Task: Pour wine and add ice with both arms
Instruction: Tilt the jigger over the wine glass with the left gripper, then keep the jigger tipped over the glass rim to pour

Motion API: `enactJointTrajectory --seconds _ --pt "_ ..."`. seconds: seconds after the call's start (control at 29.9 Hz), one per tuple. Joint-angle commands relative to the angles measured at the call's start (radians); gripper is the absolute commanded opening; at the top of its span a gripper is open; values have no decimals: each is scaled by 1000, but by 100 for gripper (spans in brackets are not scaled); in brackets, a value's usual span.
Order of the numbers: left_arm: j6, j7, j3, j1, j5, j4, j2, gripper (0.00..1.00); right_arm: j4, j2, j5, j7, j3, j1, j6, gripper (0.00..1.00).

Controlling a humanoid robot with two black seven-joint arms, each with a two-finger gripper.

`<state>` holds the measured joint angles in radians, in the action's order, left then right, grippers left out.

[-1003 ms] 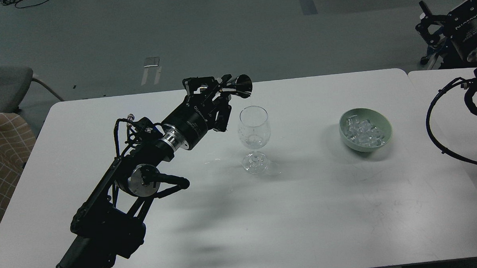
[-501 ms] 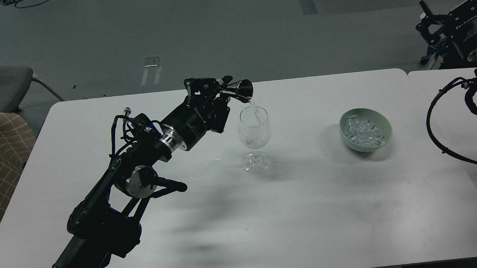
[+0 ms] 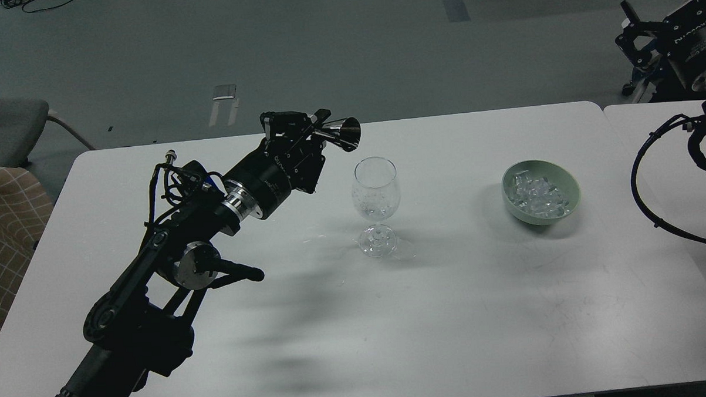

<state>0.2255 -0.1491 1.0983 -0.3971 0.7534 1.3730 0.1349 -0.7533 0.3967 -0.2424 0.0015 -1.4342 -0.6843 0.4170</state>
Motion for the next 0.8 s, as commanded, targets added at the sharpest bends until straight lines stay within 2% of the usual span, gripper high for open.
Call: enactJointTrajectory --seconds 0.0,0.77 --pt "6 -1 0 -2 4 3 -1 0 0 1 0 0 0 0 0 100" --pt "44 2 0 -26 112 8 3 0 0 8 0 0 0 0 0 100"
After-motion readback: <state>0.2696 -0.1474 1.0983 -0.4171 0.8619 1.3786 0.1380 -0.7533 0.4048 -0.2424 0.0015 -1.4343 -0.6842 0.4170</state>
